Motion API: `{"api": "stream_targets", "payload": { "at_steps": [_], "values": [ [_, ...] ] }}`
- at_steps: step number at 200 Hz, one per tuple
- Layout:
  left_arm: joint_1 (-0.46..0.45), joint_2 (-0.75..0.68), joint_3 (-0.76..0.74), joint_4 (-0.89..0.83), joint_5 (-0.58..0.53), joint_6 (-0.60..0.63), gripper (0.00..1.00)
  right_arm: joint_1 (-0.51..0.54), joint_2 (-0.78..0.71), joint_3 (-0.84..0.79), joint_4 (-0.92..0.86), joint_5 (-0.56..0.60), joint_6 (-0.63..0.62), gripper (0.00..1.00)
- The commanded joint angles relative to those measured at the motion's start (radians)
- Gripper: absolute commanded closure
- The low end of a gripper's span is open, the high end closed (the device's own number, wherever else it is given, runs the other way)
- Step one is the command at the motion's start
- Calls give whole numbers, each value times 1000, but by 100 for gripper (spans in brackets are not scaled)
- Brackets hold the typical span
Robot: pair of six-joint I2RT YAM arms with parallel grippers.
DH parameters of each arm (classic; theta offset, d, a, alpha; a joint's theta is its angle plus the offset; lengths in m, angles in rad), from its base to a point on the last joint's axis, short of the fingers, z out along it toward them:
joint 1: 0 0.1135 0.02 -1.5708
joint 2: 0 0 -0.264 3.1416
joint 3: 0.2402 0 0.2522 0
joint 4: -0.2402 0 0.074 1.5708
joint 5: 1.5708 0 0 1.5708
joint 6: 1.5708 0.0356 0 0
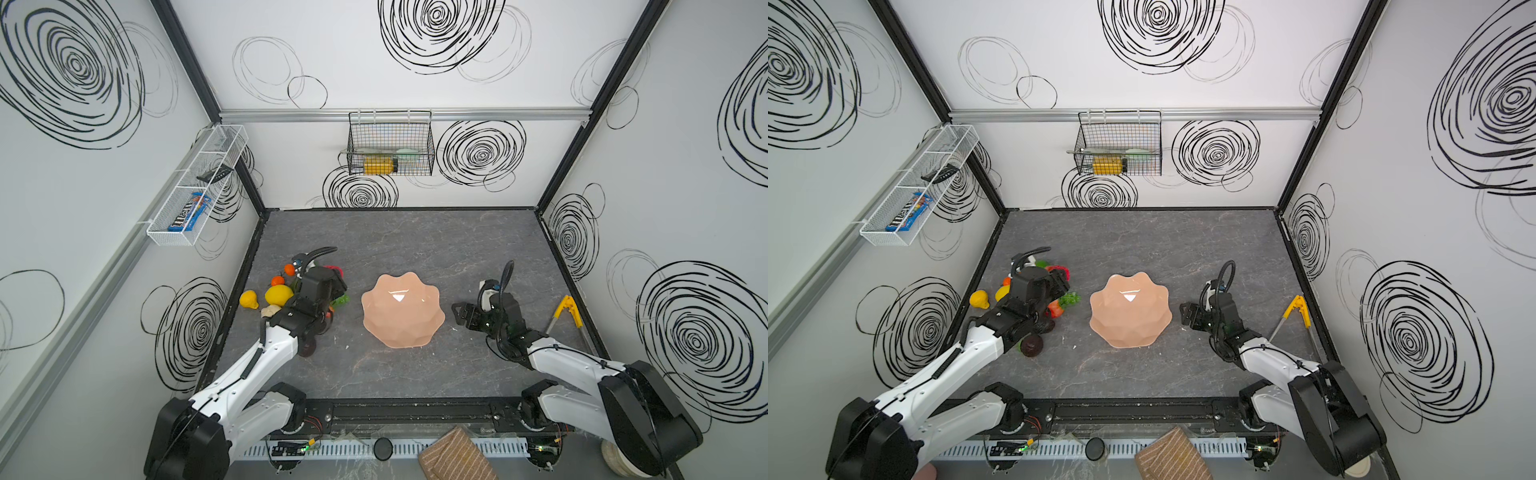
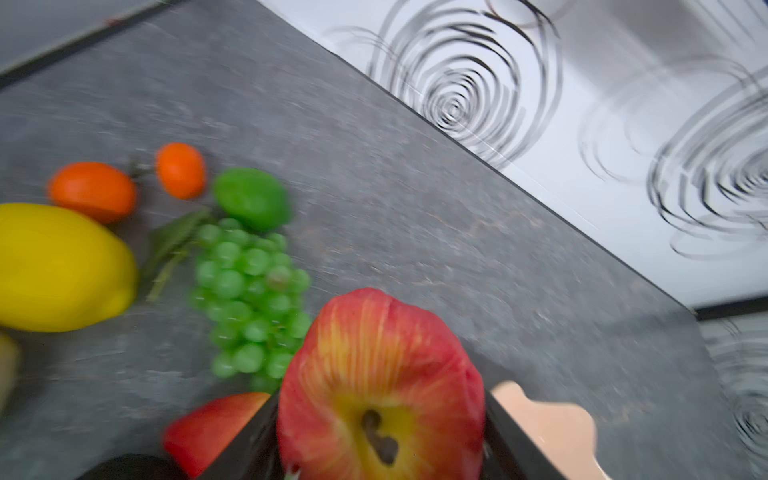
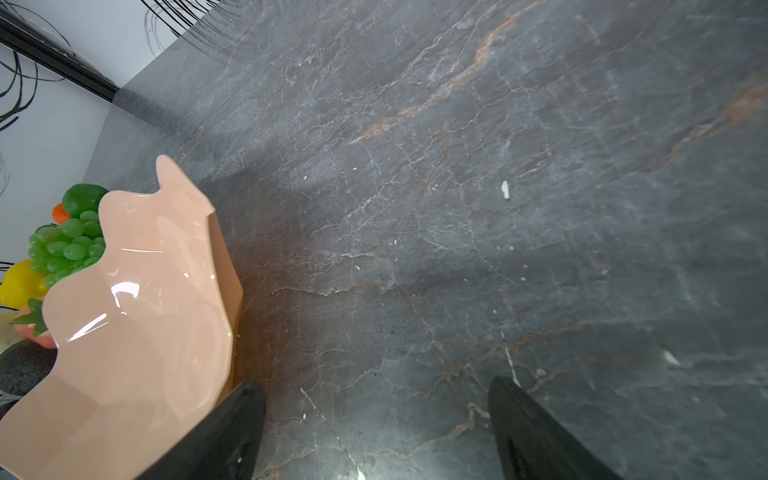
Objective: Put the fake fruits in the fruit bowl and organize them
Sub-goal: 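Lower the left gripper onto the red apple and close on it, then carry the red apple with the left gripper over the bowl and release it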
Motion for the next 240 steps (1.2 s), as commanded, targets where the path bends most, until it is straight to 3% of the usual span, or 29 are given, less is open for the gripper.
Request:
{"api": "stream_targets", "payload": {
  "at_steps": [1, 34, 72, 157, 240],
  "values": [
    [-143, 82, 95, -24, 85, 57, 33, -8, 14, 25, -2, 7, 11, 12],
    [-296, 245, 190, -72, 82, 72, 32, -10, 15, 26, -6, 12, 11, 12],
    [-382, 376, 210, -40, 107, 69, 32, -11, 8, 24, -5, 10, 12, 12],
    [-450, 588, 246, -3, 22, 58, 30, -17, 18, 24, 1, 0, 16, 11],
    [-476, 636, 276, -7, -29, 70, 26, -24, 19, 22, 1, -8, 17, 11]
  ]
}}
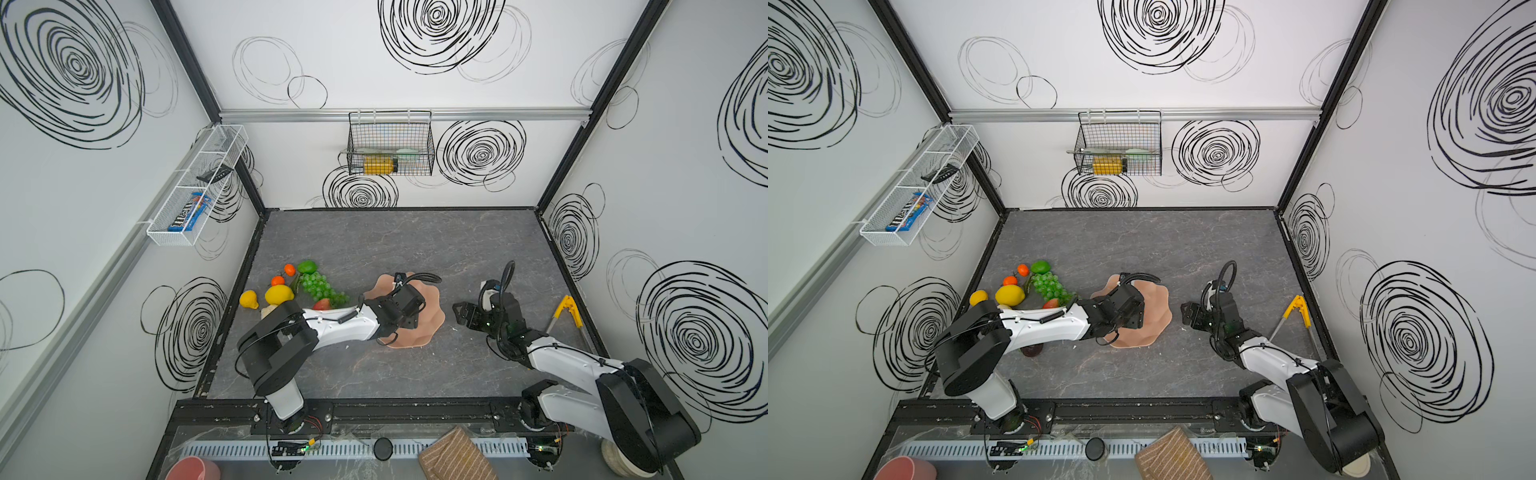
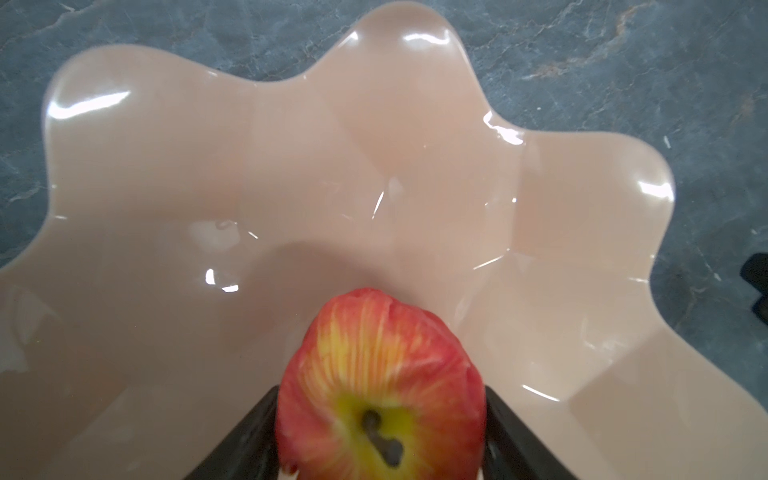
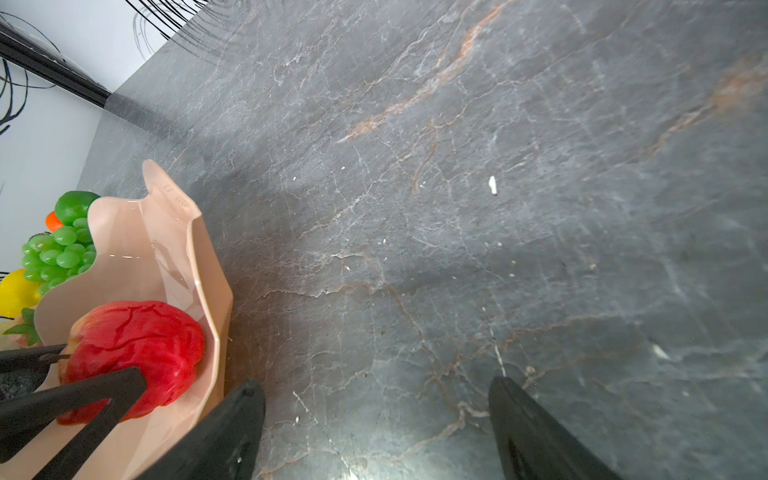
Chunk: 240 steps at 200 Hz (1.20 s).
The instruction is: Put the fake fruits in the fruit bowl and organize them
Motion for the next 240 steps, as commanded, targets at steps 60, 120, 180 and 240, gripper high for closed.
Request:
{"api": "stream_targets", "payload": {
  "at_steps": [60, 120, 180, 240],
  "values": [
    [-22, -48, 20, 14, -30, 29, 19, -9, 6, 21, 3, -5, 6, 11],
    [6, -239, -1, -8, -17, 72, 13, -12, -3, 21, -2, -6, 7, 11],
    [256, -503, -80, -205, -137, 67, 10, -17, -9, 19, -7, -15, 10, 11],
    [687, -634, -227, -103, -174, -71, 5, -18, -1, 20, -1, -32, 16, 11]
  ]
}}
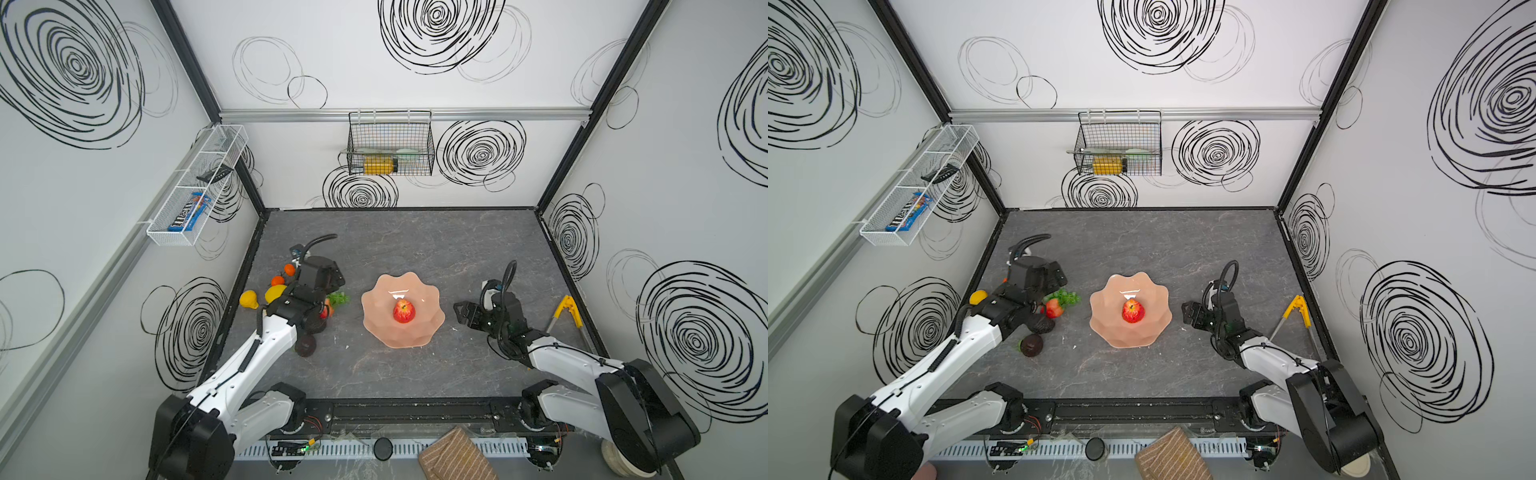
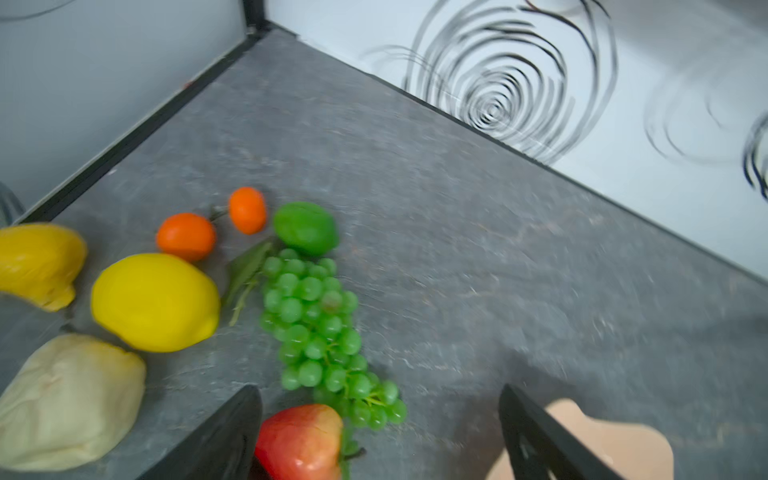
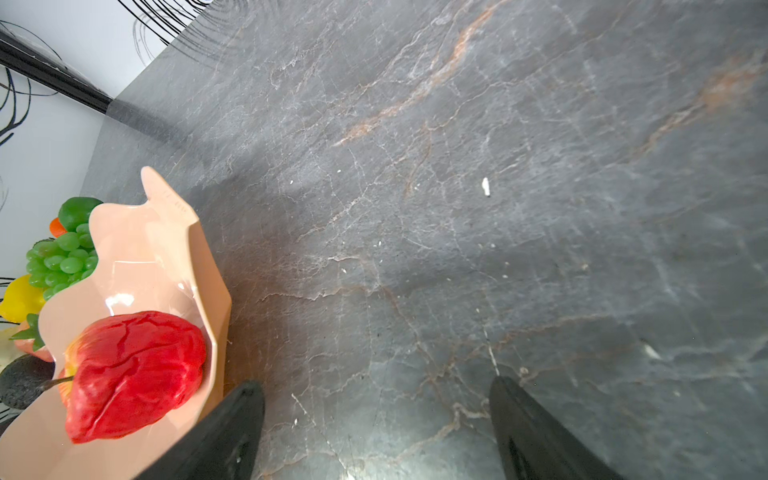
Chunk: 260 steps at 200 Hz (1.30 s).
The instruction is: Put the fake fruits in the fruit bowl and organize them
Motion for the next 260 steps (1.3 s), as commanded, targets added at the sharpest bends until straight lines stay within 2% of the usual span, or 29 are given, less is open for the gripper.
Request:
{"api": "stream_targets", "payload": {
  "at_steps": [1, 12, 29, 52, 91, 144, 199, 222, 260],
  "values": [
    [67, 7, -39, 55, -62, -82, 5, -4, -2, 20, -2, -8, 10, 11],
    [127, 38, -55, 76, -79, -125, 5, -5, -5, 19, -2, -6, 10, 11],
    [217, 93, -71, 132, -30, -175, 4, -6, -7, 17, 2, -9, 12, 11],
    [255, 170, -25, 124, -65, -192, 3, -6, 0, 19, -1, -7, 11, 11],
    [357, 267, 1, 135, -13, -193, 1, -6, 37, 33, -7, -18, 12, 11],
    [393, 403, 66, 148, -8, -164, 4, -6, 85, 48, -5, -40, 14, 11],
    [434, 465, 65, 199, 32, -141, 9, -5, 94, 53, -10, -41, 13, 11],
    [437, 504, 87, 200, 54, -114, 16, -6, 103, 56, -10, -48, 14, 11],
    [438, 541, 94, 210, 79, -100, 18, -8, 110, 59, -18, -42, 13, 11]
  ]
}}
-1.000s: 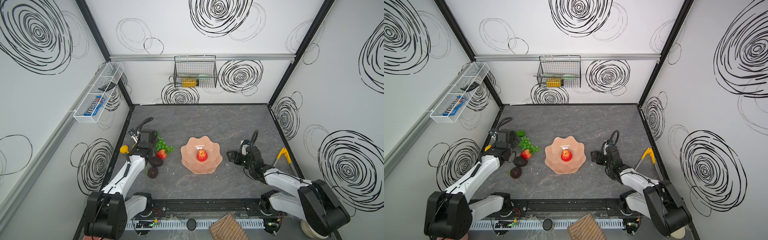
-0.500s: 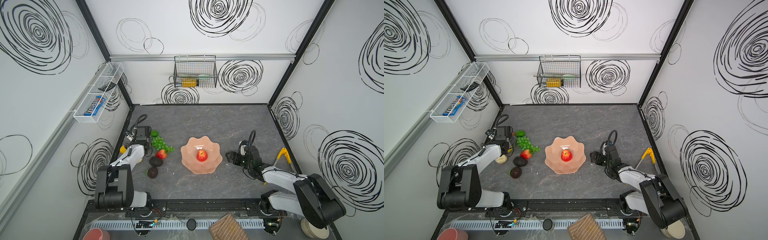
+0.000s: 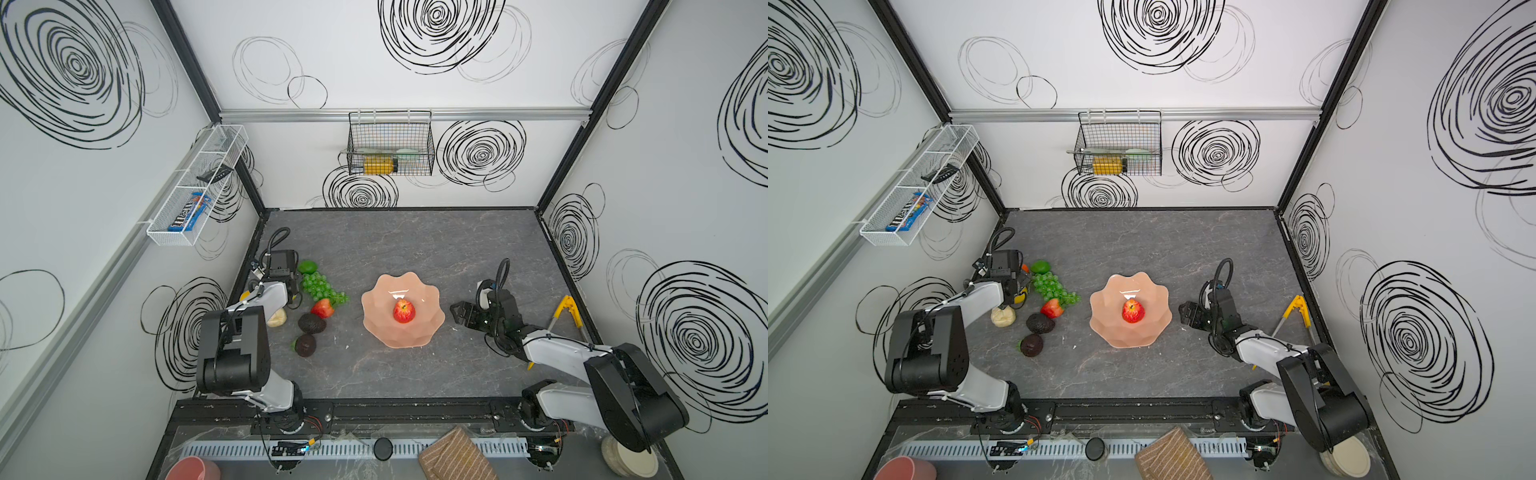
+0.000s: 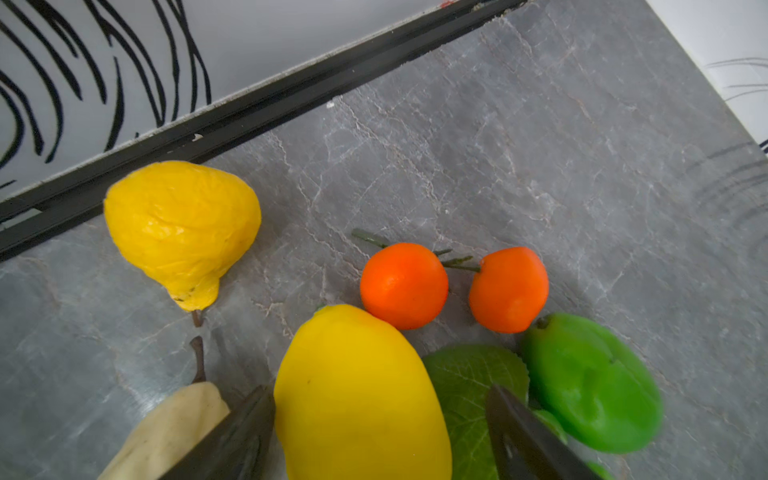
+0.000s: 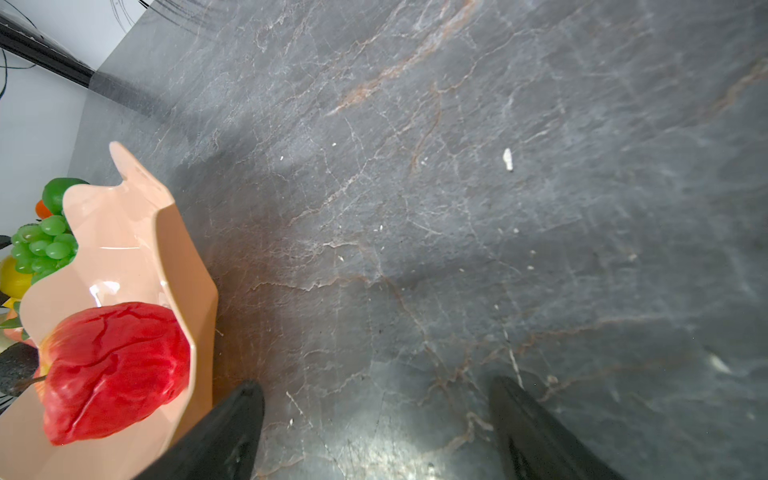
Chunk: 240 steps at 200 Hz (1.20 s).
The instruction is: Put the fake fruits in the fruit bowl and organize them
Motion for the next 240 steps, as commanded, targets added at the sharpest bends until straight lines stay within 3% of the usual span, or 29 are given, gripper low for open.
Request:
{"api": "stream_targets", "payload": {
  "at_steps": [1, 65, 106, 145, 161, 240],
  "values": [
    [8, 24, 25, 34, 26, 21, 18, -7, 13, 21, -18, 0, 11, 11],
    [6, 45, 23, 51, 50, 25, 21, -9, 32, 29, -22, 2, 11, 11],
    [3, 54, 22, 58, 70, 26, 18, -9, 35, 29, -23, 6, 10, 11],
    [2, 48, 5, 80, 84, 25, 28, -9, 35, 29, -25, 8, 10, 11],
    [0, 32, -7, 92, 87, 21, 34, -9, 34, 29, -25, 8, 10, 11],
    [-76, -204, -123, 179, 15, -10, 33, -8, 25, 24, -21, 19, 11, 11]
  ]
}}
